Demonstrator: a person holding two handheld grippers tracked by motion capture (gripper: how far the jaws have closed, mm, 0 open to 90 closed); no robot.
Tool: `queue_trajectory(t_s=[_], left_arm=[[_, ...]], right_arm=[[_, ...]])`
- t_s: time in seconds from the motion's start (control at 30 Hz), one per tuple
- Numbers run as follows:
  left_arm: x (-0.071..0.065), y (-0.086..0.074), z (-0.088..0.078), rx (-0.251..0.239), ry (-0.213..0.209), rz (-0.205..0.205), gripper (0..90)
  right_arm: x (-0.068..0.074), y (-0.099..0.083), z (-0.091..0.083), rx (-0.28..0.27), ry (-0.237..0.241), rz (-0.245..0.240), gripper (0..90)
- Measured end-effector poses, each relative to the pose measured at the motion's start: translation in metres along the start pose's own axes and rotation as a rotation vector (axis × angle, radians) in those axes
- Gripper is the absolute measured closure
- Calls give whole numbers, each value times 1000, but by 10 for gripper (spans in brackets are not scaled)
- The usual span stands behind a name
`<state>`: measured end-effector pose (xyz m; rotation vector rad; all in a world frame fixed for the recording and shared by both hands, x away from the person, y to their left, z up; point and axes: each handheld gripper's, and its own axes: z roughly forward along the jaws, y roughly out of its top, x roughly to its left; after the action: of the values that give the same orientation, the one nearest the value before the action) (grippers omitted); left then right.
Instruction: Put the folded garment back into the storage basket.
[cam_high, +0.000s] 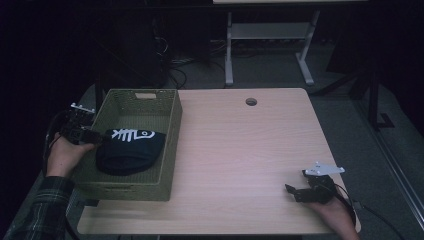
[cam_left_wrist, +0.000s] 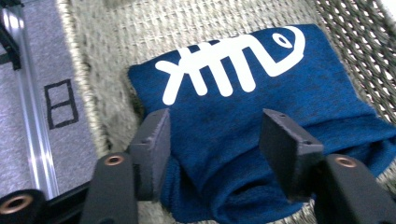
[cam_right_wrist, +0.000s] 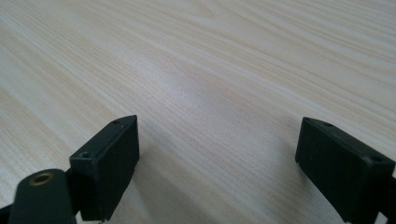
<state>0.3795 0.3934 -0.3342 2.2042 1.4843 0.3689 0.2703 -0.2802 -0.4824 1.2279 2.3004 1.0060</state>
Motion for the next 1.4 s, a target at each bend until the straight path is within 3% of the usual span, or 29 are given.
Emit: queue_trajectory(t_s=[0.27, 0.6, 1.03, 1.4], left_arm=[[-15, 2, 2, -42, -52, 31, 320], [-37, 7, 4, -78, -78, 52, 182], [-85, 25, 1, -150, -112, 122, 158], [-127, 35, 3, -201, -178, 179, 158]], right_arm=[[0, 0, 0, 0, 0, 0, 133], [0, 0, 0, 0, -1, 1, 132], [0, 0, 0, 2, -2, 0, 122], [0, 0, 0, 4, 0, -1, 116]])
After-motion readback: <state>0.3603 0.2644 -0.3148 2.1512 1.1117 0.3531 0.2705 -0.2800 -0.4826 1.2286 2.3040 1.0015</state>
